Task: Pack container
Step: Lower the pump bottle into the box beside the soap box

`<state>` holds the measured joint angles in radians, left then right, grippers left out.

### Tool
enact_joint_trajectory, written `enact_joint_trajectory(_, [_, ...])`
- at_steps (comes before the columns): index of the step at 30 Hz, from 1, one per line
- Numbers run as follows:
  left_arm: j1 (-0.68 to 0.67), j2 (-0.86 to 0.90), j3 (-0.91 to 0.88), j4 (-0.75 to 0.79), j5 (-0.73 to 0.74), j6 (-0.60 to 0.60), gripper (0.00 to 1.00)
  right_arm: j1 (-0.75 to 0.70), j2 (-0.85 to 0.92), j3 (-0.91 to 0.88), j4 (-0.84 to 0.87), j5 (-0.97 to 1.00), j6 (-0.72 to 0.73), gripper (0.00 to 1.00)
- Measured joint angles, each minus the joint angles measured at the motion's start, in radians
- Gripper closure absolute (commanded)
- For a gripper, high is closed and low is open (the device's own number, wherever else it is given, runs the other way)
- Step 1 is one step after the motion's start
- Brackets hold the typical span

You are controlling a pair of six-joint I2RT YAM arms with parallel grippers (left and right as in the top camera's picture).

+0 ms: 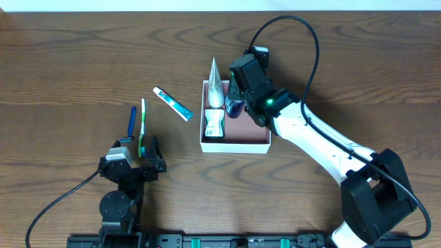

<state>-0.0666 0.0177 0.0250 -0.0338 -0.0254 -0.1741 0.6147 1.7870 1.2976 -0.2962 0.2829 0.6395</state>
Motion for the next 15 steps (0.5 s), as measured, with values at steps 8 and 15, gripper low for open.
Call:
enact_joint_trajectory(8, [0.0, 0.0, 0.0, 0.0, 0.0, 0.0, 0.02, 0.0, 0.0, 0.0, 0.002, 0.0, -0.002, 0.66])
enact_joint_trajectory(15, [0.0, 0.0, 0.0, 0.0, 0.0, 0.0, 0.02, 0.0, 0.0, 0.0, 0.002, -0.003, -0.004, 0.62])
